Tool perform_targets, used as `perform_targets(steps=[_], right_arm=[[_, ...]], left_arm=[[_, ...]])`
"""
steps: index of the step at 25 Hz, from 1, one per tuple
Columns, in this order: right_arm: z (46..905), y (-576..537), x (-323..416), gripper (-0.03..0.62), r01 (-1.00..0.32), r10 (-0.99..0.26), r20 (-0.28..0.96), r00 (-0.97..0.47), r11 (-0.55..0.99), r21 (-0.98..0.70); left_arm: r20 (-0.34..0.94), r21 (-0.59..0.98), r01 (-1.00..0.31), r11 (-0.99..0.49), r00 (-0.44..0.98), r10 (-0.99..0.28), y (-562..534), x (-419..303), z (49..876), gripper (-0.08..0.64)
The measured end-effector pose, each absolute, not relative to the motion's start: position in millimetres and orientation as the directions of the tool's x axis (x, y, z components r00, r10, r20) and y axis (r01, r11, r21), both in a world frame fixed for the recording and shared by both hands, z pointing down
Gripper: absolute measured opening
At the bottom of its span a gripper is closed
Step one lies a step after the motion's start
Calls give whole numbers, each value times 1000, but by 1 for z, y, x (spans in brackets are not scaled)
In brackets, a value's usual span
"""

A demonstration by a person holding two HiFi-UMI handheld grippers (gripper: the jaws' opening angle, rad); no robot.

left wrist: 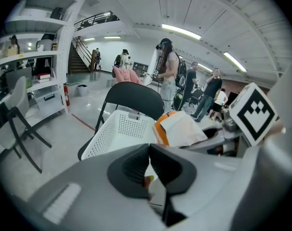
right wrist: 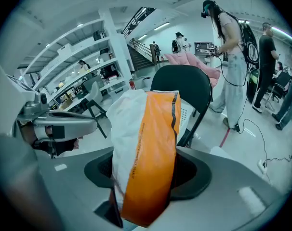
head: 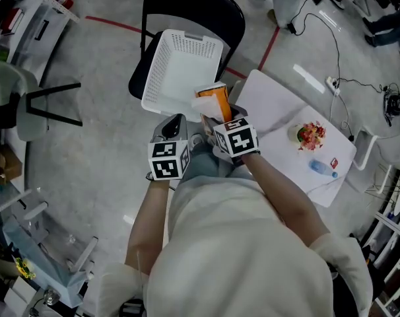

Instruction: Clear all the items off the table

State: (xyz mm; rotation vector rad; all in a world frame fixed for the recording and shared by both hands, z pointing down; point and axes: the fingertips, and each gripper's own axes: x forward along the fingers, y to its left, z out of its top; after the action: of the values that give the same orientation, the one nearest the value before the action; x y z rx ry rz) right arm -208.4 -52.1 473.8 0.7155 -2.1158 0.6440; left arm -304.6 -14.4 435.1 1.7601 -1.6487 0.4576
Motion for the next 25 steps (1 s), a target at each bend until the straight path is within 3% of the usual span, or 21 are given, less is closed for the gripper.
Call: perform_targets(steps=[25], right_arm=[[569, -86, -306, 278, -591, -132, 885, -446, 787, -180]], left_arm=[[724, 274, -959, 76, 154, -673, -44, -382, 511, 12]])
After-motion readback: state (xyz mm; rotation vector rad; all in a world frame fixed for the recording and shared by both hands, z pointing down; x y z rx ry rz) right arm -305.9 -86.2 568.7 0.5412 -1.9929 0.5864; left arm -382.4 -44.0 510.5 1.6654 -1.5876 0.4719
